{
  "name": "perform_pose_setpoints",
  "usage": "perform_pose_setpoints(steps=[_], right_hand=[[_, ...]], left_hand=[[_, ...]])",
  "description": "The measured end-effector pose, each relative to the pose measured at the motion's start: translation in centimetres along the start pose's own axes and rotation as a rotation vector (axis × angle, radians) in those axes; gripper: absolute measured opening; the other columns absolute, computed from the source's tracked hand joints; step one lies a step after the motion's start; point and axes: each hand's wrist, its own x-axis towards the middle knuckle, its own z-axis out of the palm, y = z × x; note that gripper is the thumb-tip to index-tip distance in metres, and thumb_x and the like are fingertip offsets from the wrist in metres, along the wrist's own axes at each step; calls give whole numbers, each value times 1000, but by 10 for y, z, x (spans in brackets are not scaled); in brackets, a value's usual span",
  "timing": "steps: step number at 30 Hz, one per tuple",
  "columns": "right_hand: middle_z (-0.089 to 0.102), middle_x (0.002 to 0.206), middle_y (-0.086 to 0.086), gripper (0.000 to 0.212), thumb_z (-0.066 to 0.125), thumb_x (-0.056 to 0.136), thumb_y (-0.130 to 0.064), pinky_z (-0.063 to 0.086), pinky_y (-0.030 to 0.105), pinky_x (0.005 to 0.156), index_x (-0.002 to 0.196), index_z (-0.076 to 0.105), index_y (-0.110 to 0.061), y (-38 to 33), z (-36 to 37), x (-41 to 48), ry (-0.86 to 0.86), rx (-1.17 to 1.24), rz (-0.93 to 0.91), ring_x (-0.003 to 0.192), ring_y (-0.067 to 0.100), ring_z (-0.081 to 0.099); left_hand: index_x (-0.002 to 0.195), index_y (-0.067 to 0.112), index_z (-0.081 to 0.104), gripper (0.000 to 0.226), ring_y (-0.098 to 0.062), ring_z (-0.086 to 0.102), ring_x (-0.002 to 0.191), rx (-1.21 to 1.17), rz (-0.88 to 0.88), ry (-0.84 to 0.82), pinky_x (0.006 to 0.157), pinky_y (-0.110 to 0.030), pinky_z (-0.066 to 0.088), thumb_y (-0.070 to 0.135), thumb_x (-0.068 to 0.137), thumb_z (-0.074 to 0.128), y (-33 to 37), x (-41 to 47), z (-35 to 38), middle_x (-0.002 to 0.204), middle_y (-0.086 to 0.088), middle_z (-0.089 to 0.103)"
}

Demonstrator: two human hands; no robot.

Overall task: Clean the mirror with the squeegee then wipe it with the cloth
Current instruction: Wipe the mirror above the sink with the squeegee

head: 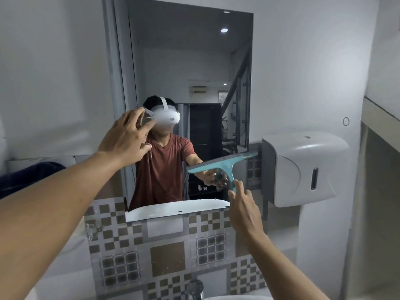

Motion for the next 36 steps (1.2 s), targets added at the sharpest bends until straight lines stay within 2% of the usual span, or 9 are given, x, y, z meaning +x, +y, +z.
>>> perform_pose_setpoints(steps=[6, 10, 13, 17, 23, 27, 29, 34, 36], right_hand=[[46, 96, 9, 37, 39, 106, -21, 59, 45, 62, 142, 35, -15, -12, 19, -17, 14, 32, 35, 67, 28, 60], [54, 111, 16, 55, 44, 102, -11, 60, 39, 65, 153, 25, -16, -7, 27, -22, -27, 40, 39, 72, 22, 58], [56, 118, 15, 61, 42, 106, -23, 57, 35, 68, 160, 14, -22, -9, 30, -29, -77, 80, 70, 78, 21, 61], [60, 98, 8, 68, 37, 107, -32, 48, 38, 65, 160, -5, -27, -34, 45, -43, -165, 215, 143, 76, 20, 57], [58, 85, 3, 74, 40, 105, -37, 57, 49, 73, 159, -10, -27, -81, 77, -59, -161, 437, 249, 79, 23, 61], [57, 84, 4, 74, 41, 106, -35, 49, 33, 65, 159, -8, -20, -97, 84, -67, -162, 495, 220, 76, 17, 55], [56, 83, 2, 74, 42, 106, -35, 49, 34, 66, 160, -6, -20, -102, 88, -70, -153, 515, 212, 74, 14, 53], [44, 86, -1, 71, 38, 108, -32, 40, 15, 58, 155, -16, -32, -117, 90, -80, -240, 523, 92, 67, 7, 41], [42, 88, -4, 71, 36, 108, -33, 38, 16, 55, 155, -16, -33, -121, 92, -82, -249, 486, 80, 68, 6, 42]], left_hand=[[145, 18, 50, 77, -41, 37, 136, 24, 2, -22, 109, -57, 39, 33, 76, 81, -6, 2, -4, 148, -18, 35], [144, 18, 51, 78, -41, 36, 136, 31, 13, -23, 110, -57, 39, 32, 74, 83, -12, 2, -3, 148, -19, 36], [147, 18, 48, 79, -41, 31, 140, 36, 9, -22, 113, -57, 37, 34, 76, 81, -16, 4, -4, 152, -20, 32], [149, 20, 45, 80, -39, 25, 143, 18, -2, -36, 109, -57, 41, 36, 78, 80, -17, 5, -3, 155, -18, 29], [148, 19, 47, 76, -38, 26, 142, 29, 14, -39, 100, -56, 50, 29, 80, 80, -20, 7, -7, 153, -18, 31], [148, 20, 47, 76, -38, 32, 137, 70, 49, -36, 105, -55, 46, 30, 80, 79, -28, 10, -7, 150, -18, 36], [148, 21, 46, 74, -38, 32, 137, 81, 57, -29, 107, -53, 44, 29, 82, 77, -31, 10, -5, 151, -17, 36], [150, 19, 44, 71, -36, 30, 141, 69, 50, -25, 108, -52, 42, 28, 86, 74, -34, 10, -1, 155, -14, 35], [150, 17, 44, 69, -36, 30, 142, 58, 50, -18, 108, -51, 42, 26, 88, 73, -36, 10, 0, 156, -14, 36]])
